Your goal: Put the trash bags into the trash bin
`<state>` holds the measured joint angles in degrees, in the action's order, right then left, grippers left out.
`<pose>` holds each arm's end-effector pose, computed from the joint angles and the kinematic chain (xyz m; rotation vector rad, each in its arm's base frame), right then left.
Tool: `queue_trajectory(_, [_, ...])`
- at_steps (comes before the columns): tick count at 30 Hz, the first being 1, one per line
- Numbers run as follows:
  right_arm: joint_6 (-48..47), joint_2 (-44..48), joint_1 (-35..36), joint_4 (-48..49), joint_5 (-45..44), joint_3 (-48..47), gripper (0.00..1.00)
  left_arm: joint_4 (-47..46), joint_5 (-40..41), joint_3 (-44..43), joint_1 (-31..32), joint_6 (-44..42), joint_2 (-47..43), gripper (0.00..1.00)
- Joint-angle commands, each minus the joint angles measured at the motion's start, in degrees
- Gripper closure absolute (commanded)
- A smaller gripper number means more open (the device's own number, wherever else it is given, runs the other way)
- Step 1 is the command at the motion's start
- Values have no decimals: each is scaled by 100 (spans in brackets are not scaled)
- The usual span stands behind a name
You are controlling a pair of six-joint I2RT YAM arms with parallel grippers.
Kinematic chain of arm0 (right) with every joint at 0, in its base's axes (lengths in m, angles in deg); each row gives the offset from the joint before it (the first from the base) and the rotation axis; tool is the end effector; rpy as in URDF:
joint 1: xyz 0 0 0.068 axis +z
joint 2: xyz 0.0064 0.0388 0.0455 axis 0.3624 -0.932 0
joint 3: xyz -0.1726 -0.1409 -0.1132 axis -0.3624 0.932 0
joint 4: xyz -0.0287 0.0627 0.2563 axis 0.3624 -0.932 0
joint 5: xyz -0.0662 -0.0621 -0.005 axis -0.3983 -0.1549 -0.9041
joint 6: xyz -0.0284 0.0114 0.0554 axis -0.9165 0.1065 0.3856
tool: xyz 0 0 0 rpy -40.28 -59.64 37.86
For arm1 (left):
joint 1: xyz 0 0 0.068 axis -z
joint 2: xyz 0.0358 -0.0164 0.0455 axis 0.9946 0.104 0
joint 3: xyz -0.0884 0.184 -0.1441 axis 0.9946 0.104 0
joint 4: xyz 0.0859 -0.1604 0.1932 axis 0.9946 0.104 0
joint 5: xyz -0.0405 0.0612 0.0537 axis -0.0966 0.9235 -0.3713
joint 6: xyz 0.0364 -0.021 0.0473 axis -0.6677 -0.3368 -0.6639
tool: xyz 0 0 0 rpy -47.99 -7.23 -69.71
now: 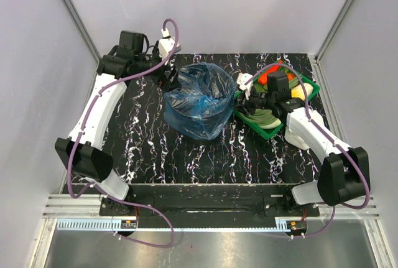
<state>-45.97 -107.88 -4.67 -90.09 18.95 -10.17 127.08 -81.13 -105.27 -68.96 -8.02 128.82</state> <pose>0.2998 0.1248 0.2602 -1.2773 1.5680 0.6080 0.3284 -0.1186 0.3925 1.0970 1.8530 -0.5868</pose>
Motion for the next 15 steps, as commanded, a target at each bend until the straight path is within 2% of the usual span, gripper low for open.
queue_trajectory(1, [-51,84,-58,212,-4,27,71,-108,-374,157,5,-354,-223,5])
queue_trajectory(3, [-34,84,-58,203,-21,27,79,-152,-409,227,5,-293,-258,5])
queue_trajectory(6, [-42,40,-58,151,13,18,98,-441,-392,420,5,-48,-328,5])
queue_trajectory(15, [-7,-21,-58,10,-162,97,100,-1250,-128,886,-30,567,-600,4])
